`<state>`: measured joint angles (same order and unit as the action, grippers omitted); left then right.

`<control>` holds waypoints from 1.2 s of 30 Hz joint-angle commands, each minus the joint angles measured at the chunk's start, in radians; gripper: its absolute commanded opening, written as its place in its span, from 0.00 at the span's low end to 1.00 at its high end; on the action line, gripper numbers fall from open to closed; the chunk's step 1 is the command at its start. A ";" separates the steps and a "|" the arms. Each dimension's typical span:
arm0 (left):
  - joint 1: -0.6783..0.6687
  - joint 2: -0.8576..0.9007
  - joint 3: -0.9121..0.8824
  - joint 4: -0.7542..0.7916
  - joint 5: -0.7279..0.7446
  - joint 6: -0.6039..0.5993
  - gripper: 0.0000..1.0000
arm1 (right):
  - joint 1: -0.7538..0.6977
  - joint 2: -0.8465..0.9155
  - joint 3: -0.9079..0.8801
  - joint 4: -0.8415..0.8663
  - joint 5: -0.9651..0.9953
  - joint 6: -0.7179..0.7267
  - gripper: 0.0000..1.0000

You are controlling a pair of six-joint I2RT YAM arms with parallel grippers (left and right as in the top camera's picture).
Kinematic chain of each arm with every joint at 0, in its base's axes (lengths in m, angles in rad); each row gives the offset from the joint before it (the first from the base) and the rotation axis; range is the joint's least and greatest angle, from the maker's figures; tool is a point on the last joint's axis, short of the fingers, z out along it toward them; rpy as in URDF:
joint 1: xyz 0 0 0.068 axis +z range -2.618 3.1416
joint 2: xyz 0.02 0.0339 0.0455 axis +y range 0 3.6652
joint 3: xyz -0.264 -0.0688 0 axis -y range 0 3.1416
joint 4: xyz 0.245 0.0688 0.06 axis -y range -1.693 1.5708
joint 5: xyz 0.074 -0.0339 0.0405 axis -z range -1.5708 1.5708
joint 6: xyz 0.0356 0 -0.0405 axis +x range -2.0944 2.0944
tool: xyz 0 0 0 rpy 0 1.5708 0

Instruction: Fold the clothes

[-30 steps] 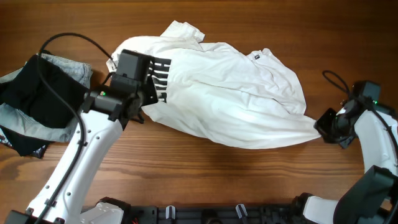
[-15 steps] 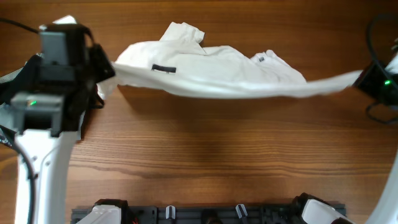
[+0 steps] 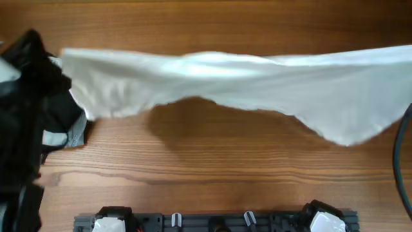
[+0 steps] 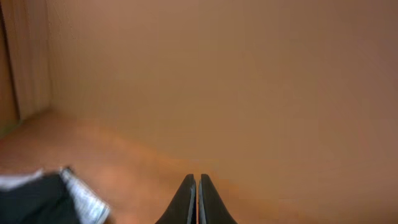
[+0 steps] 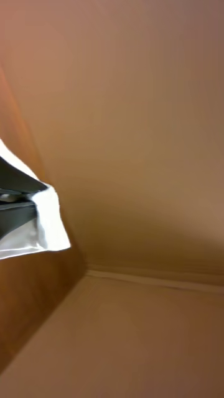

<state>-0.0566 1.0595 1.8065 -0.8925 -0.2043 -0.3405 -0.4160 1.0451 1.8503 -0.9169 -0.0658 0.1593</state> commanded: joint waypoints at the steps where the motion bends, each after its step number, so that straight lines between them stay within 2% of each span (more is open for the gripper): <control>1: 0.009 0.014 0.013 0.026 0.006 0.020 0.04 | -0.002 0.064 0.009 -0.024 0.032 0.008 0.04; 4: 0.009 0.091 0.013 0.005 0.016 0.020 0.04 | -0.002 0.146 0.009 -0.064 -0.025 -0.003 0.04; 6: 0.008 0.159 0.013 -0.019 0.081 0.020 0.04 | -0.002 0.220 0.009 -0.104 -0.055 -0.004 0.04; 11: -0.003 0.367 0.013 -0.150 0.368 0.019 0.04 | -0.002 0.380 0.008 -0.238 -0.063 -0.018 0.04; 14: -0.053 0.484 0.013 -0.228 0.473 0.020 0.04 | -0.002 0.428 0.007 -0.275 -0.058 -0.026 0.04; 20: -0.239 0.706 0.013 -0.349 0.499 0.049 0.05 | -0.002 0.451 0.006 -0.308 -0.035 -0.029 0.04; 23: -0.304 0.805 0.010 -0.396 0.487 0.049 0.11 | -0.002 0.451 0.006 -0.315 -0.036 -0.029 0.04; 30: -0.424 1.042 0.010 -0.441 0.445 0.045 0.11 | -0.002 0.451 0.006 -0.319 -0.036 -0.029 0.04; 32: -0.435 1.091 0.010 -0.449 0.372 0.045 0.20 | -0.002 0.451 0.006 -0.319 -0.036 -0.029 0.04; 33: -0.436 1.117 0.010 -0.452 0.359 0.045 0.42 | -0.002 0.451 0.006 -0.319 -0.036 -0.029 0.05; 34: -0.436 1.130 0.010 -0.452 0.359 0.045 0.56 | -0.002 0.451 0.006 -0.319 -0.036 -0.029 0.05; 36: -0.436 1.149 0.002 -0.451 0.359 0.045 0.76 | -0.002 0.451 0.006 -0.320 -0.036 -0.029 0.05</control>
<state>-0.4976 2.1704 1.8156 -1.3411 0.2020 -0.3023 -0.4160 1.4876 1.8538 -1.2346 -0.1078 0.1513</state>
